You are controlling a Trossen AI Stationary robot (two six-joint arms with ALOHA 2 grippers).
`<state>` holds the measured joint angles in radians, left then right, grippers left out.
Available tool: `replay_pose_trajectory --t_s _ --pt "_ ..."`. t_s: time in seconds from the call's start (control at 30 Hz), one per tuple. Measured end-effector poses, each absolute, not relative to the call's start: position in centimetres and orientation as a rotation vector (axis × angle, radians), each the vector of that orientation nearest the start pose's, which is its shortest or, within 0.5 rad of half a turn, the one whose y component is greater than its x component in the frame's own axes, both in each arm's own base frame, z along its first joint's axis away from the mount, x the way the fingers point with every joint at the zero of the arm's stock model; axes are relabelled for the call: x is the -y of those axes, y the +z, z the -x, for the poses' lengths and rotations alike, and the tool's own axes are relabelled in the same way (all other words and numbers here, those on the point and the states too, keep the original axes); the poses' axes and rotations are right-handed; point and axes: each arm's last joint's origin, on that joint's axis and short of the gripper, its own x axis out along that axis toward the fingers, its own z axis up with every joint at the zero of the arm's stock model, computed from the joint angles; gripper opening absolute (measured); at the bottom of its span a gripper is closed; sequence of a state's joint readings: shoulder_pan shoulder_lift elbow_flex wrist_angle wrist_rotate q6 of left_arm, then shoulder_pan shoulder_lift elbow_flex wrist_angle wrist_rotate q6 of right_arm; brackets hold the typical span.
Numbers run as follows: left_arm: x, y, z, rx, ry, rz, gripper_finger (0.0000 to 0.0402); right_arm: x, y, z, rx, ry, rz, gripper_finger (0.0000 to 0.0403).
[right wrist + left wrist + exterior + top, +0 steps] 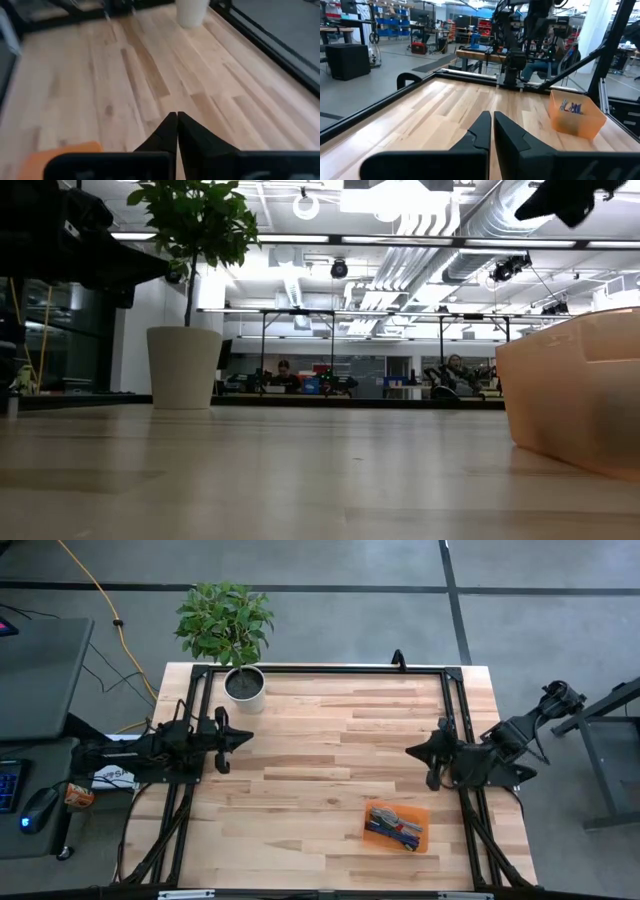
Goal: Pick and place USB-C Cables
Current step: Return to Home Position
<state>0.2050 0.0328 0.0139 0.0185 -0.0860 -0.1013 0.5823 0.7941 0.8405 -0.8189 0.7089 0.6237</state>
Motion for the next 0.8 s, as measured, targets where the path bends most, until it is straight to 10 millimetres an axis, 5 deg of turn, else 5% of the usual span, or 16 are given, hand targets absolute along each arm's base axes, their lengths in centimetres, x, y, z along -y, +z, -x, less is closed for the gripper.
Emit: replay_pose_trajectory --t_s 0.23,0.5,0.8 --pt "-2.3 16.7 -9.6 0.014 0.291 0.101 0.0003 -4.5 26.2 -10.8 -0.326 -0.222 -0.192 0.0002" --pt "-2.3 16.7 -9.6 0.014 0.29 0.101 0.0003 -2.0 24.8 -8.5 -0.046 -0.195 -0.191 0.0" --pt "-2.3 16.8 -9.6 0.015 0.29 0.101 0.0003 -1.6 21.8 -9.2 0.047 -0.072 -0.186 0.0"
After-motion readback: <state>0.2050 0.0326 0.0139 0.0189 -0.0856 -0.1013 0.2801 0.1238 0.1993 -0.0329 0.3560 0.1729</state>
